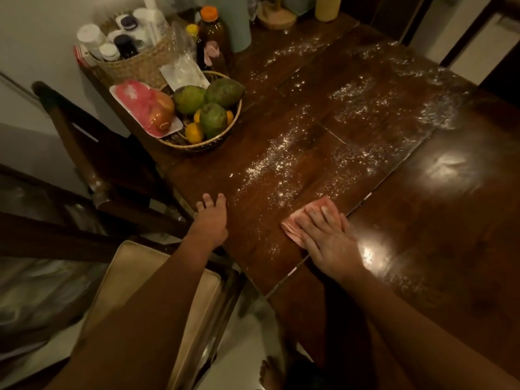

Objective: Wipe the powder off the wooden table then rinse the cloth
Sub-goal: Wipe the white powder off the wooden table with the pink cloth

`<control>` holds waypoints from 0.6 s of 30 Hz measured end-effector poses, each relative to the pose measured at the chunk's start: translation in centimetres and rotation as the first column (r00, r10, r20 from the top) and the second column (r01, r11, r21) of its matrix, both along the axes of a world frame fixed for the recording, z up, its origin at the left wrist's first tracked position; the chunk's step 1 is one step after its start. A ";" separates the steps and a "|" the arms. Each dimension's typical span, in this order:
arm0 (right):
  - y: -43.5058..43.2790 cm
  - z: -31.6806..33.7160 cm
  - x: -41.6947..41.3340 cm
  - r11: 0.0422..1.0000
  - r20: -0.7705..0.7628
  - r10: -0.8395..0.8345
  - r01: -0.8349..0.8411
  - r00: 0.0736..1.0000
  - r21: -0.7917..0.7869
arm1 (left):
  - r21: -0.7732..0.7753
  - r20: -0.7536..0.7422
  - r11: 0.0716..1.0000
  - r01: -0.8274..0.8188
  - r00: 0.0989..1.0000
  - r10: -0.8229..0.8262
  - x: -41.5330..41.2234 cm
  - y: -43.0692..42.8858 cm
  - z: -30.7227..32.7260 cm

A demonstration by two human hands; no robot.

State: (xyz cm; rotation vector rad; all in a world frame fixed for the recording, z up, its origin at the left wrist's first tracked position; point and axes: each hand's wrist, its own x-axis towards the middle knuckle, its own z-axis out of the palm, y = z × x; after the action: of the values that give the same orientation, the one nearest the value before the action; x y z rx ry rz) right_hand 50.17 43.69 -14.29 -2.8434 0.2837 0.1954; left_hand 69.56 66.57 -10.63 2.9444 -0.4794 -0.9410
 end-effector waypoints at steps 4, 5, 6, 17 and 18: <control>4.1 -0.8 0.1 0.935 0.051 0.345 -0.348 0.937 0.066 | 0.000 0.019 1.000 0.011 1.000 -0.011 0.2 0.1 -0.4; 4.2 -0.6 -0.9 0.892 0.086 0.438 -0.445 0.895 0.080 | 0.000 0.031 1.000 0.020 0.999 -0.020 0.1 0.2 -0.5; 3.7 -0.5 -1.6 0.852 0.104 0.510 -0.518 0.854 0.078 | -0.002 0.042 1.000 0.026 0.999 -0.026 0.0 0.3 -0.6; 8.0 -1.2 3.2 0.900 0.114 0.414 -0.425 0.903 0.097 | 0.009 0.003 0.999 0.045 0.999 -0.046 0.9 0.3 0.0; 7.6 -1.2 3.2 0.819 0.120 0.551 -0.563 0.825 0.108 | 0.016 0.010 0.999 0.052 0.999 -0.052 1.0 0.3 0.1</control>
State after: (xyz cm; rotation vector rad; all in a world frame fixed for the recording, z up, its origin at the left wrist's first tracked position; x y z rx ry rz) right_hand 53.35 51.28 -15.54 -2.7025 -0.5765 0.1987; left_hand 70.57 66.91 -10.57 2.9657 -0.5543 -0.9394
